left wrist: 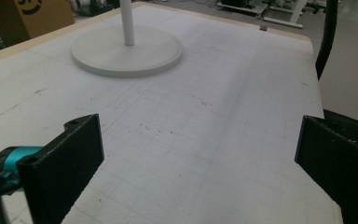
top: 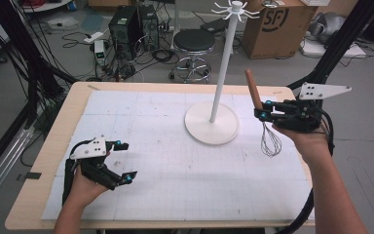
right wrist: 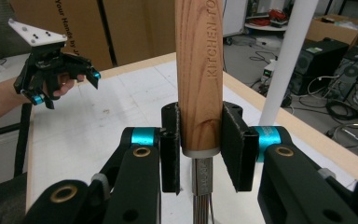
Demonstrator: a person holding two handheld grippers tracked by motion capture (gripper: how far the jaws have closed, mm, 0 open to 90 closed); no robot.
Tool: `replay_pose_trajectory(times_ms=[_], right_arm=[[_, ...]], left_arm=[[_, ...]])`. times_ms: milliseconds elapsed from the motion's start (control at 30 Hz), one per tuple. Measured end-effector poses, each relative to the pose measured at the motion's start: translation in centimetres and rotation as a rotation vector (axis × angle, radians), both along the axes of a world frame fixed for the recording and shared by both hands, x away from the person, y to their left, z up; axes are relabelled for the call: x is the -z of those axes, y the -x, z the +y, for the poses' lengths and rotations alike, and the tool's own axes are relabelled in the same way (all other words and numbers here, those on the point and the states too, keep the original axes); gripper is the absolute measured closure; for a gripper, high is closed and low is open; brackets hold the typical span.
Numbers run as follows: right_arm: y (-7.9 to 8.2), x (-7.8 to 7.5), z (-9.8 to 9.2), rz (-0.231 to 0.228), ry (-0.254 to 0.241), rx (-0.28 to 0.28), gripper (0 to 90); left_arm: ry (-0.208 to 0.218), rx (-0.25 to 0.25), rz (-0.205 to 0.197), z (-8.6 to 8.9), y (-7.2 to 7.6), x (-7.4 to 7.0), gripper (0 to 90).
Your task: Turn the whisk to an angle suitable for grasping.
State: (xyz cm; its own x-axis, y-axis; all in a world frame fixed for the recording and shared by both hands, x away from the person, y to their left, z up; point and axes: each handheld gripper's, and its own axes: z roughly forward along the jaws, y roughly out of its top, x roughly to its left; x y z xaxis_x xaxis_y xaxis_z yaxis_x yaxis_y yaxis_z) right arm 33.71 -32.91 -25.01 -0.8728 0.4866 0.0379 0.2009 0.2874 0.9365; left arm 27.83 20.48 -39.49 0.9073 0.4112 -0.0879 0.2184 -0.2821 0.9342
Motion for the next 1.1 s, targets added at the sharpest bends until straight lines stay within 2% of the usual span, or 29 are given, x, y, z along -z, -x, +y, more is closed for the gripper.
replay_pose_trajectory(times_ms=[133,267,433,533,733,1100], right_arm=[[-0.4,-0.9,-0.2,-0.004,0.01,0.004,70.6],[-0.9,-1.7,-0.5,-0.029,-0.004,0.01,70.7],[-1.5,-2.0,-0.8,-0.036,-0.007,0.038,70.6],[-2.2,-2.5,-1.1,-0.043,-0.026,0.044,70.6],[-2.9,-3.1,-1.3,-0.047,-0.011,0.054,70.6],[-4.6,-4.9,-1.7,-0.066,-0.024,0.109,70.7]], left_arm=[[0.002,0.001,0.0,0.0,0.0,0.0,1.7],[0.0,0.0,-0.001,0.0,0.0,0.0,1.7],[0.006,0.002,0.001,0.0,0.0,0.0,1.7],[0.006,0.002,0.004,0.1,0.0,0.0,1.7],[0.007,0.0,0.001,0.2,-0.1,0.1,1.7],[0.004,0.0,0.003,0.2,-0.2,0.1,1.7]])
